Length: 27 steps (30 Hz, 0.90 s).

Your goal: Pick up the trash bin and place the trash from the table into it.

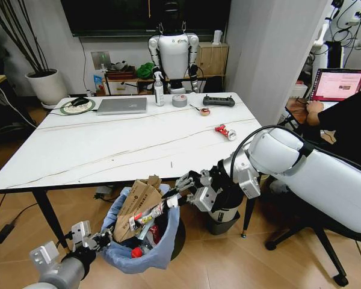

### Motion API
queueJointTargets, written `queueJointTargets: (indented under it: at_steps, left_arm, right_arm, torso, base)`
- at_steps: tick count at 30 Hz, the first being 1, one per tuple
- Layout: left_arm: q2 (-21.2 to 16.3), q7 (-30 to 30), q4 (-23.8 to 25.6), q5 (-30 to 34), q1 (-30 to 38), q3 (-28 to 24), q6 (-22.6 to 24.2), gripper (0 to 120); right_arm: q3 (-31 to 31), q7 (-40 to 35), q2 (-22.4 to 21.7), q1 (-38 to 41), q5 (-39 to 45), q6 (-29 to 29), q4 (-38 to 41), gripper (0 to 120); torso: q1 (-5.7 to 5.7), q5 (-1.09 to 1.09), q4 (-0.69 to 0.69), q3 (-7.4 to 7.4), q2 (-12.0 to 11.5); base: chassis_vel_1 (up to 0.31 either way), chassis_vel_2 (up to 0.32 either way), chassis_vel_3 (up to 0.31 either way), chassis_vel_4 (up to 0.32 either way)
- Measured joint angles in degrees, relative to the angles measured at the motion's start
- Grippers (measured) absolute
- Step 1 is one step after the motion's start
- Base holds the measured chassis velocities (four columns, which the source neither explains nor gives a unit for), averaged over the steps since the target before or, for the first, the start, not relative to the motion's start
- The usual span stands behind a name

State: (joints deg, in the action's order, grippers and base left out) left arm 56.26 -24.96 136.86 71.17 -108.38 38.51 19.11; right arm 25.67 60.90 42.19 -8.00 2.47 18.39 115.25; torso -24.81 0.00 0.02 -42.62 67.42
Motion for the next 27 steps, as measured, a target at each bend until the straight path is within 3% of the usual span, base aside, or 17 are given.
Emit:
queueJointTargets:
  at_steps: [13,27]
  left_arm:
    - [-0.16,0.00,-0.62,0.15,0.90,-0.49,0.00,0]
    - [-0.19,0.05,-0.70,-0.19,0.17,-0.89,0.11,0]
  right_arm:
    - [1.50,-0.26,1.56,0.42,0.82,-0.48,-0.61,92]
    - [1.26,-0.06,1.12,0.50,0.56,0.23,-2.73,100]
  torso:
    - [0.00,0.00,-0.01,0.00,0.00]
    - [0.00,0.00,-0.01,0.00,0.00]
  base:
    - [0.000,0.000,0.000,0.000]
    - [0.000,0.000,0.000,0.000]
